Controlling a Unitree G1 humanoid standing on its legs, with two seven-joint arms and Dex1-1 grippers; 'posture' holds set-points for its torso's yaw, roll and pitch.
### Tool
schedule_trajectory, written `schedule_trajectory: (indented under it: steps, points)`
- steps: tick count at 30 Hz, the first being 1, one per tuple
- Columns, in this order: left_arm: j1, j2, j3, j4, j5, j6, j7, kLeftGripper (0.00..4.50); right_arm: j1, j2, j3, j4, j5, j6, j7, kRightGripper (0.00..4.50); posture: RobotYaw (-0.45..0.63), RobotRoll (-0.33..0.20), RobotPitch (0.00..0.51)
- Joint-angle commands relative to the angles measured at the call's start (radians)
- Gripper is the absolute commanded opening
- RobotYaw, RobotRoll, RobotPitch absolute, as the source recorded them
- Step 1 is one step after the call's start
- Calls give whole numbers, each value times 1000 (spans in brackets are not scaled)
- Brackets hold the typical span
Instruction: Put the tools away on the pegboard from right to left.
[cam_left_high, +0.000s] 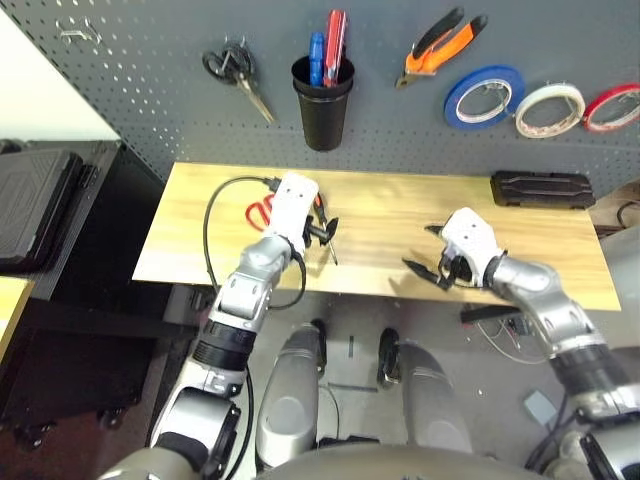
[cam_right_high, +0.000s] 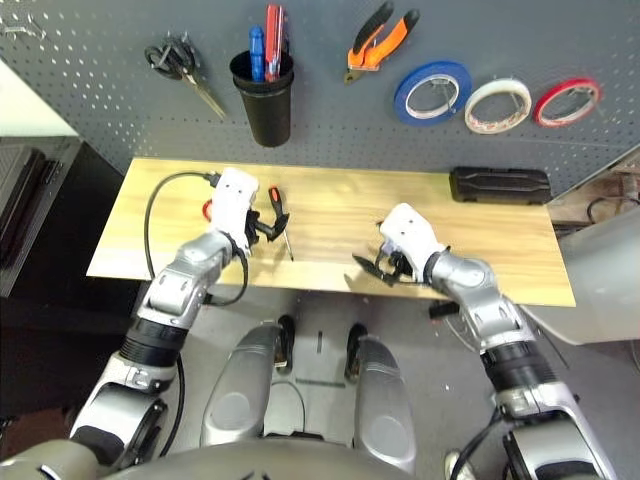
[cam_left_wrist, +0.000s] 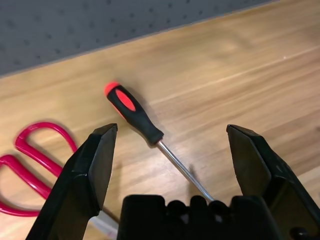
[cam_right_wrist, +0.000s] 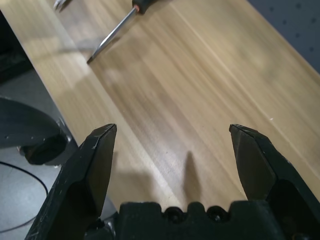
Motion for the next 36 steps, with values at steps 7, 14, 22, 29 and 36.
schedule_trajectory:
  steps: [7,14,22,29,36]
  points:
    - [-166,-92,65,357,17,-41,115,4500,23,18,43,-60,-39,48,-15,4491,180,0,289]
    - [-325,-105,132,683,12,-157,171,4500,39,15,45,-111,-54,75,-25,4491,135,0,291]
    - [-431,-102,169,934,15,-266,171,4500,81,7,36,-184,-61,101,-43,4491,82,0,286]
    - [-465,-128,193,1019,9,-302,173,4500,120,-8,31,-242,-66,121,-52,4491,33,0,282]
    - [-477,-125,223,1069,6,-303,192,4500,130,-22,27,-276,-64,141,-58,4491,11,0,279]
